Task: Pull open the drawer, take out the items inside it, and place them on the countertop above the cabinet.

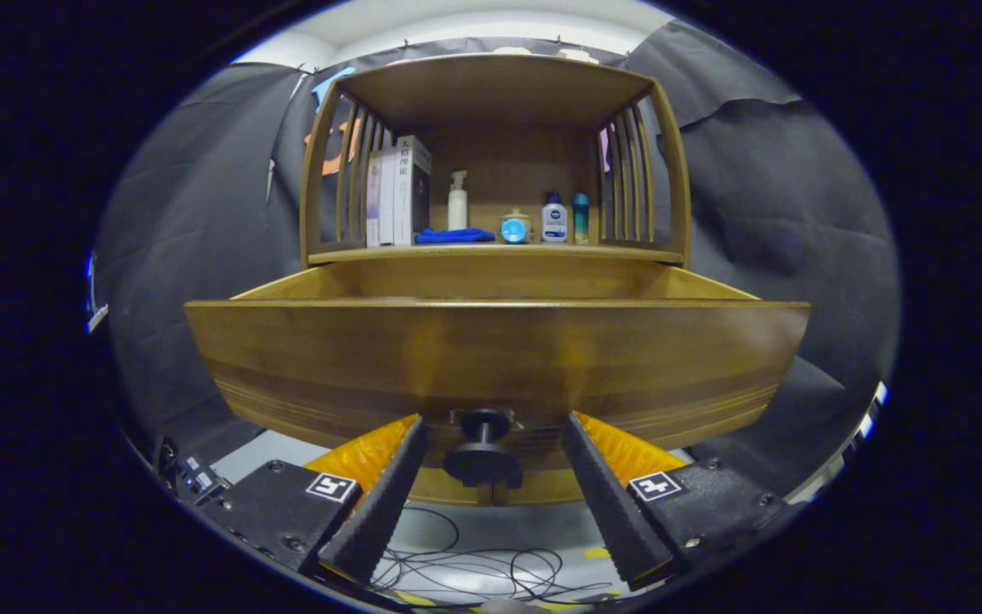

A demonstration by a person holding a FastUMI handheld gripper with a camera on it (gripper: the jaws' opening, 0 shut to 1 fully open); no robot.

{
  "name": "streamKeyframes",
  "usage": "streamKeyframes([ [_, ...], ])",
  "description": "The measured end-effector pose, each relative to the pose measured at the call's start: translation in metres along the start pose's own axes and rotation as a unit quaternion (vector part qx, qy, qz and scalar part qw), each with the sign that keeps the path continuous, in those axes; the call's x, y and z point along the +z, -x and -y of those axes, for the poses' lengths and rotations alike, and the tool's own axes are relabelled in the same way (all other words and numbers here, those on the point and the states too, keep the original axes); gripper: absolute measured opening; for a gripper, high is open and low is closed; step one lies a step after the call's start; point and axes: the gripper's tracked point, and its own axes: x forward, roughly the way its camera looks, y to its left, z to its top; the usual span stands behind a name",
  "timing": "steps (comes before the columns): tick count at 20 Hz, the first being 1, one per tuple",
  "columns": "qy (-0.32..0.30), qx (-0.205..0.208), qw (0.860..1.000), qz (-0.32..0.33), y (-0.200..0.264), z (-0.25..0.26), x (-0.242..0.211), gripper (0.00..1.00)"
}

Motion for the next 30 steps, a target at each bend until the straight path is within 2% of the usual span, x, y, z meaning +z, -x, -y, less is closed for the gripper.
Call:
streamKeyframes([
  [4, 0.001, -0.013, 1.0, 0.008, -0.004, 0.0, 0.001, 1.0],
  [18, -0.006, -0.001, 1.0, -0.01, -0.018, 0.001, 0.008, 0.99],
  [30, -0.016, -0.008, 1.0, -0.009, -0.065, -0.008, 0.035, 0.99],
])
